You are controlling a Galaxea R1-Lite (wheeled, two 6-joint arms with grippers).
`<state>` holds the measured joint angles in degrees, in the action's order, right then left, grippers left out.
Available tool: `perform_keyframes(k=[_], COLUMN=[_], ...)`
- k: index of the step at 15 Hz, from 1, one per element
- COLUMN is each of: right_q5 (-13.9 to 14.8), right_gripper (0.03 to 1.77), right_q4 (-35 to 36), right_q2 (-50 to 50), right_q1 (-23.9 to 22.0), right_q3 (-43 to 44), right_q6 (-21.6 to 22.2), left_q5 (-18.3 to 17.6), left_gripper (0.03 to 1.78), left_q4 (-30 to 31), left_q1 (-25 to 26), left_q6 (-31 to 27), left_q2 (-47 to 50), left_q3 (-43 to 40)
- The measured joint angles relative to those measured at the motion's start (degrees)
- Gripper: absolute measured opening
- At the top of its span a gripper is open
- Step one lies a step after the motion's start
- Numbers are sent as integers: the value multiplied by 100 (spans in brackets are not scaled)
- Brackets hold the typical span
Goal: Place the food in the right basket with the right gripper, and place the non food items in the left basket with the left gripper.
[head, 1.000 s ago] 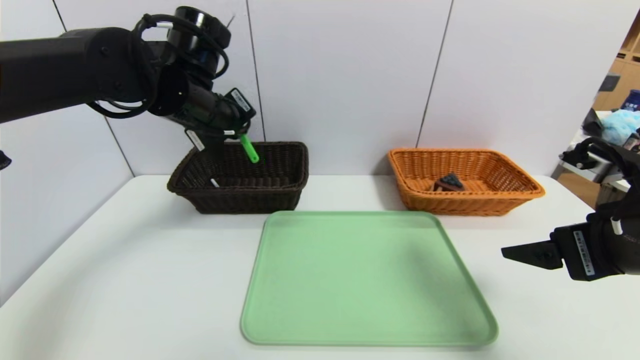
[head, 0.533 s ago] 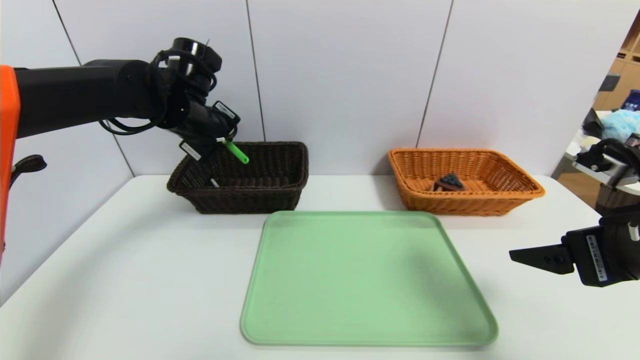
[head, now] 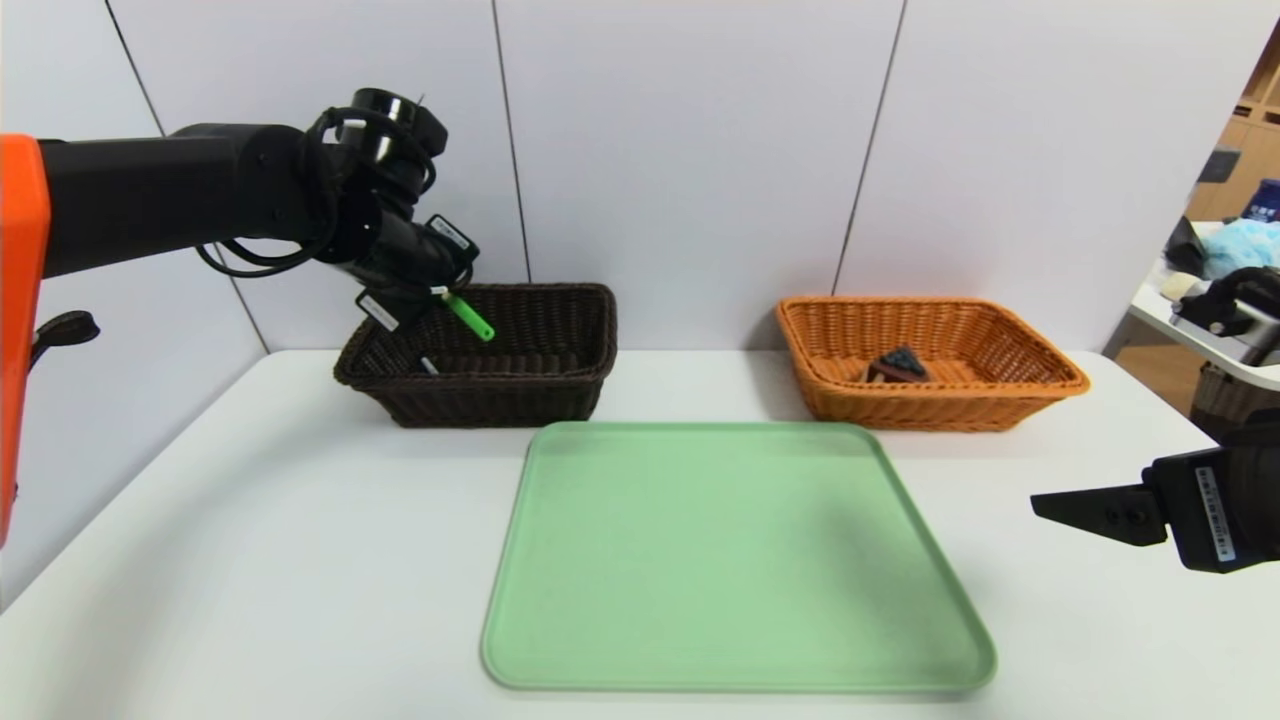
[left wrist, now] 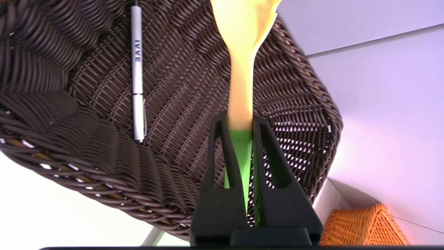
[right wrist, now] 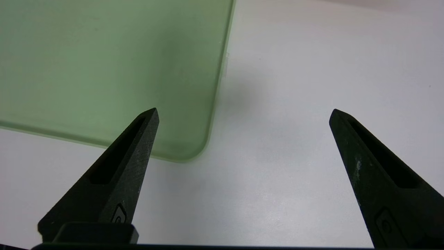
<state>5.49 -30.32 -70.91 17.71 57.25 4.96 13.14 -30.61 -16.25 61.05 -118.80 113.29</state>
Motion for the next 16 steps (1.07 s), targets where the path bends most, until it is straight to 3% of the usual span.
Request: perform_keyframes(k=[3, 9, 13, 16], right_q5=[10, 29, 44, 57], right_gripper=[170, 170, 170, 170], right_q4=[-16, -13, -9, 11], right_q2=[66, 88, 77, 72], right_q1=[1, 6, 9, 4], right_q3=[-17, -6, -6, 20], right_q6=[-6, -17, -17, -23], left_q5=[2, -9, 5, 66], left_gripper=[12, 92, 124, 139], left_q4=[-168, -128, -126, -180], left_q1=[0, 5, 10, 7], left_q6=[5, 13, -133, -909], left_q2=[5, 2, 66, 345], left_q3=[0, 0, 2, 2])
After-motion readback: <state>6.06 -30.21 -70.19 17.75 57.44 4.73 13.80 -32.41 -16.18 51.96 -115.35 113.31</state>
